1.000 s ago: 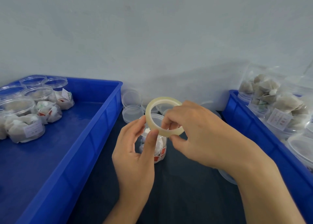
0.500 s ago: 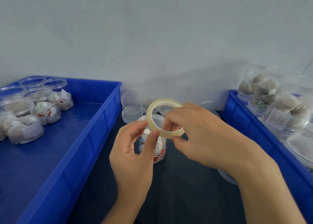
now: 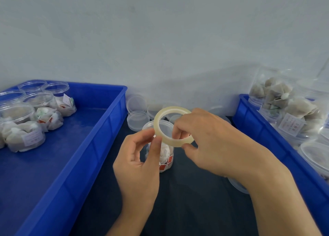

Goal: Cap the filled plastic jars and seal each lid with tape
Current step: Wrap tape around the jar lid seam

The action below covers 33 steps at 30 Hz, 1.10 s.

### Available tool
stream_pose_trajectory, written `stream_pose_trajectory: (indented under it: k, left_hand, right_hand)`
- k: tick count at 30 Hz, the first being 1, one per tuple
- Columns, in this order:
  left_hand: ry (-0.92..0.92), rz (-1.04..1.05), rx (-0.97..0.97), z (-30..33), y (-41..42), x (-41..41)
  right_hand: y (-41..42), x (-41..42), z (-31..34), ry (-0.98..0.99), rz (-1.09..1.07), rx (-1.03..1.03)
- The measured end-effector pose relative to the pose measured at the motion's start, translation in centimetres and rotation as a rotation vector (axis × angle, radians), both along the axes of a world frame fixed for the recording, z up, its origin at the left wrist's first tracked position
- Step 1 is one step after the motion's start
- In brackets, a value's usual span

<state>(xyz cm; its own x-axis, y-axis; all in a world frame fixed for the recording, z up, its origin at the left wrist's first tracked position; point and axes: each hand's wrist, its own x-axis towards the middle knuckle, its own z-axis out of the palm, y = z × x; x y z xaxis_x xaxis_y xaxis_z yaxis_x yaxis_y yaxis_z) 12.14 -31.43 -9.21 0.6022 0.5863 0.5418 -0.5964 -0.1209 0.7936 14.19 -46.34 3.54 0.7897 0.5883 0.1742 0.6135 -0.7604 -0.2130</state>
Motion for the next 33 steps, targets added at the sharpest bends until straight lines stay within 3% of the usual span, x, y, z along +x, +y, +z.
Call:
stream_pose_trajectory:
  k: [12, 33]
  left_hand:
    - [0.060, -0.027, -0.113, 0.2, 0.1, 0.0]
    - [0.097, -0.031, 0.118, 0.2, -0.5, -0.5]
  right_hand:
    - [-0.2, 0.2, -0.1, -0.009, 0.021, 0.005]
    - [-0.6, 0.7, -0.7, -0.022, 0.002, 0.032]
